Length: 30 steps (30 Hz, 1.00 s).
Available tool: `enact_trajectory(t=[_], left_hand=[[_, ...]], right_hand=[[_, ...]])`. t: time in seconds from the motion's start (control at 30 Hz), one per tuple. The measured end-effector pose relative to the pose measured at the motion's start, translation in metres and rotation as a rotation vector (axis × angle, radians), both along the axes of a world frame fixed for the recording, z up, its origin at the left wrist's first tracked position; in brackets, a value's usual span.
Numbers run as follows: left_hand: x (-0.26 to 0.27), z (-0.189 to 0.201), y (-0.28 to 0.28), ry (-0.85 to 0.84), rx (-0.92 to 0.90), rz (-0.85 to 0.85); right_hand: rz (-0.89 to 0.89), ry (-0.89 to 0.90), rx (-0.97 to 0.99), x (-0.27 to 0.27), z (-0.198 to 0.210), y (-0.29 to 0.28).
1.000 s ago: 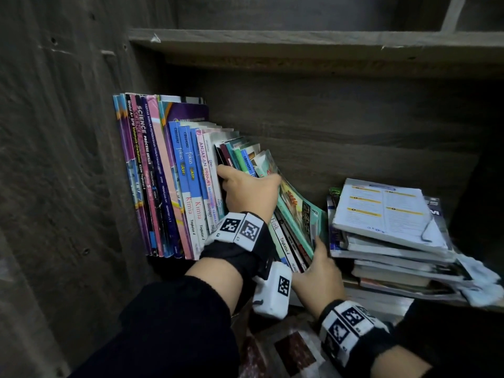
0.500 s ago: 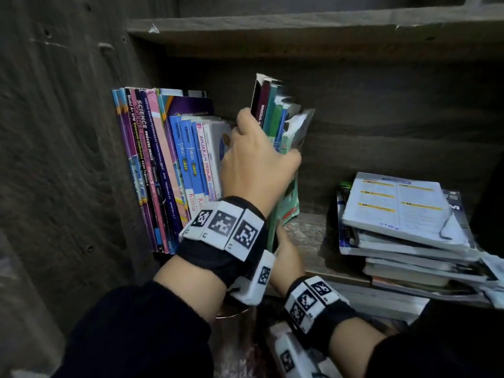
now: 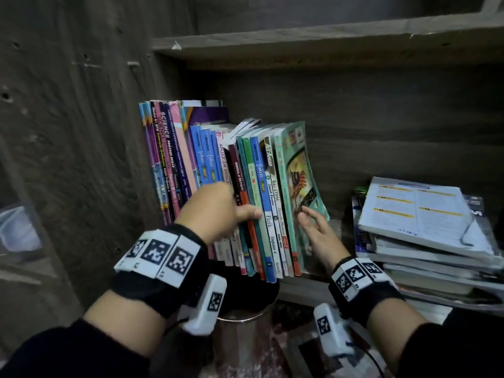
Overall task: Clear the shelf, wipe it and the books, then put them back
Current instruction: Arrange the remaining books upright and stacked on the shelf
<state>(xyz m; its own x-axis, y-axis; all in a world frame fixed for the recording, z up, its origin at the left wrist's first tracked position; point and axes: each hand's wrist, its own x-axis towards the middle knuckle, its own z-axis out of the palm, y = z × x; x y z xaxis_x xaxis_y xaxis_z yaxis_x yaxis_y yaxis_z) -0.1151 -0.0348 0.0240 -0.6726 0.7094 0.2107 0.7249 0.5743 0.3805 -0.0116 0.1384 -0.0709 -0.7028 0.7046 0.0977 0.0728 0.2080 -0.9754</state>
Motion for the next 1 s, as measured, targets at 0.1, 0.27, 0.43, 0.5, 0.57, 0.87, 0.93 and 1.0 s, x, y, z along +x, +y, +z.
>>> enact_trajectory(t=[0.1, 0.27, 0.43, 0.5, 0.57, 0.87, 0.93, 1.0], left_hand=[[-0.005, -0.036, 0.003, -0.242, -0.119, -0.054], [-0.016, -0.062, -0.001, -0.35, -0.077, -0.083], [-0.03, -0.045, -0.012, -0.569, 0.354, -0.17], [-0.029, -0.038, -0.007, -0.622, 0.505, -0.199], [-0.025, -0.031, 0.002, -0.599, 0.608, -0.163], [-0.023, -0.028, 0.008, -0.57, 0.643, -0.108], [-0.032, -0.039, -0.001, -0.522, 0.357, -0.12], [-0.038, -0.054, -0.004, -0.408, 0.01, -0.125]], right_hand=[[-0.049, -0.024, -0.007, -0.006, 0.001, 0.008], [-0.134, -0.097, -0.075, -0.018, -0.003, 0.012], [-0.141, -0.063, -0.035, -0.029, -0.008, 0.019], [-0.149, -0.08, 0.013, -0.034, -0.015, 0.021], [-0.172, -0.093, 0.017, -0.036, -0.017, 0.021], [-0.128, -0.099, 0.028, -0.026, -0.01, 0.013], [-0.123, -0.108, 0.029, -0.024, -0.011, 0.012], [-0.121, -0.098, 0.012, -0.023, -0.013, 0.013]])
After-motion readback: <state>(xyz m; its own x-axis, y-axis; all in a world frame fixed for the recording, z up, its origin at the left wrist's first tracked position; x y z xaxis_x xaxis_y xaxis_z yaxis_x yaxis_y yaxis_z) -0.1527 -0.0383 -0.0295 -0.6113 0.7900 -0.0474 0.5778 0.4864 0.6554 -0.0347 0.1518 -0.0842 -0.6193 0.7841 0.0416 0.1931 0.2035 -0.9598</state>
